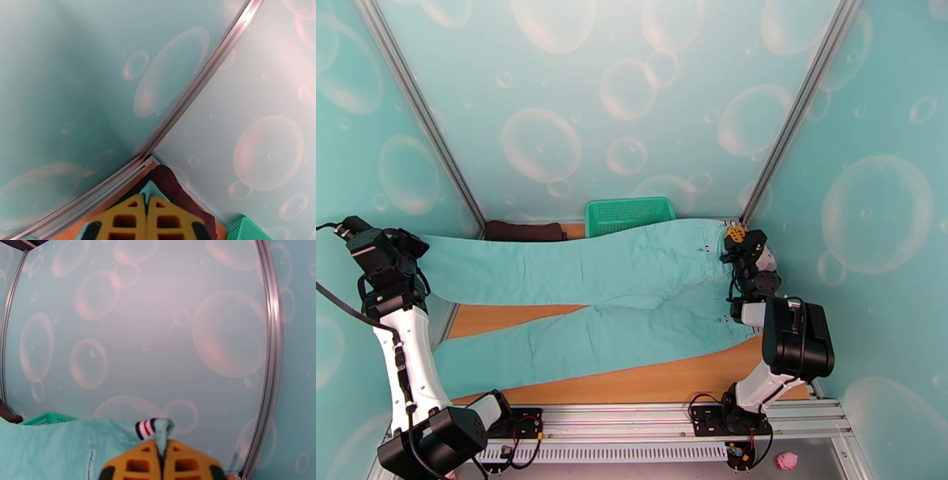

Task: Fold and stack the trousers

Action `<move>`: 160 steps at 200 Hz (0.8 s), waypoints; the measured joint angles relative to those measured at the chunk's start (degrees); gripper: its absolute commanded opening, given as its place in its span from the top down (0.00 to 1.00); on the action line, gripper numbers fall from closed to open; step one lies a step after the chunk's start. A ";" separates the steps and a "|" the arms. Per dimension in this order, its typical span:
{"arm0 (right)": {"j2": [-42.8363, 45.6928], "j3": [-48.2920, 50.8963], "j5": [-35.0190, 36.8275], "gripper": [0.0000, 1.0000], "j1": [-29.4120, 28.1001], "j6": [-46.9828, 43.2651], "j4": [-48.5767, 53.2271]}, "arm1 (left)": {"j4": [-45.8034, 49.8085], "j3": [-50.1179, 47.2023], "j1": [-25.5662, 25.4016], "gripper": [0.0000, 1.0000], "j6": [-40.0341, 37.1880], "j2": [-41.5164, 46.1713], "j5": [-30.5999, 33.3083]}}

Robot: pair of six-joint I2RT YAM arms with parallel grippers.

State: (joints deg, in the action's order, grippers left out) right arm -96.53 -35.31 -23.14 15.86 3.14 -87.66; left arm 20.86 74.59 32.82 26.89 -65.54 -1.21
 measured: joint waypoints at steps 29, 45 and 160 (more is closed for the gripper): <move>0.24 0.94 -4.28 1.00 0.11 -1.20 -0.02 | -0.35 -0.28 0.66 1.00 0.87 0.07 -4.39; 1.22 2.36 -7.30 1.00 0.33 -1.77 -0.02 | -1.20 -2.27 0.66 1.00 1.44 1.09 -6.49; 10.47 13.09 -17.77 1.00 8.68 -1.29 -0.44 | 2.45 -9.14 6.82 1.00 1.46 6.73 -3.91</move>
State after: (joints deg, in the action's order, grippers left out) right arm -86.06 -22.22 -40.91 24.53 1.85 -88.09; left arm 23.31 65.45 39.64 28.36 -58.81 -5.13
